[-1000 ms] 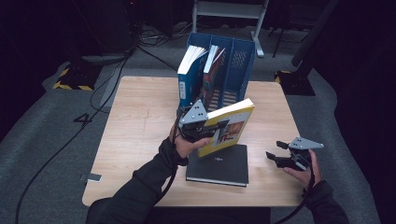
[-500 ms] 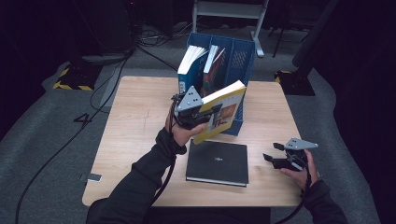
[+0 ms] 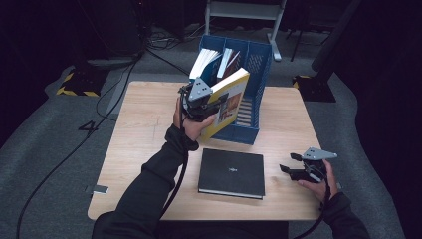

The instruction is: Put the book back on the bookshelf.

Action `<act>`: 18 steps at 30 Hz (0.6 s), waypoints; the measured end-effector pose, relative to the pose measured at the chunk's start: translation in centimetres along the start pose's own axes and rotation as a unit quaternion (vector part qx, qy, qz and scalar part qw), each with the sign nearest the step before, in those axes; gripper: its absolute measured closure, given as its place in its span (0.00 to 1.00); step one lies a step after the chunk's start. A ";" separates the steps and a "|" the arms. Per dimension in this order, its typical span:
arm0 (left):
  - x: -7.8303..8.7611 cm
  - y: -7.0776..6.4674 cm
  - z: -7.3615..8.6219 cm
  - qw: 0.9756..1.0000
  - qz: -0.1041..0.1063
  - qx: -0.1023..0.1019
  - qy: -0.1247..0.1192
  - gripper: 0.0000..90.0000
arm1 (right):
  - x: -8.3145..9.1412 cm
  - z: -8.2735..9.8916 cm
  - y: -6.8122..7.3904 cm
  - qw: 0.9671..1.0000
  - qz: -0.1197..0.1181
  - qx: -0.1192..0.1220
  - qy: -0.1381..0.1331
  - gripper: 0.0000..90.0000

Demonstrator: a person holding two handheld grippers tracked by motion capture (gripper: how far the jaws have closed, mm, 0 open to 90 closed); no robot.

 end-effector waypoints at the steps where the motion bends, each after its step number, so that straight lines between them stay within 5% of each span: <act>1: -0.2 0.2 0.0 1.000 -0.003 0.003 0.000 0.84 | -0.1 0.0 0.0 1.000 -0.001 -0.001 0.001 0.35; 18: -5.0 1.9 -0.3 0.996 -0.076 0.003 0.035 0.84 | -0.3 0.2 0.5 1.000 -0.005 0.004 0.005 0.35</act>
Point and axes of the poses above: each handheld gripper's, and its own axes: x roughly backward along the jaws, z roughly out of its underside, y roughly to its left, the point moved 10 cm from there along -x, roughly forward along the jaws, and after that the axes turned 12 degrees about -y, right-handed, at the moved point
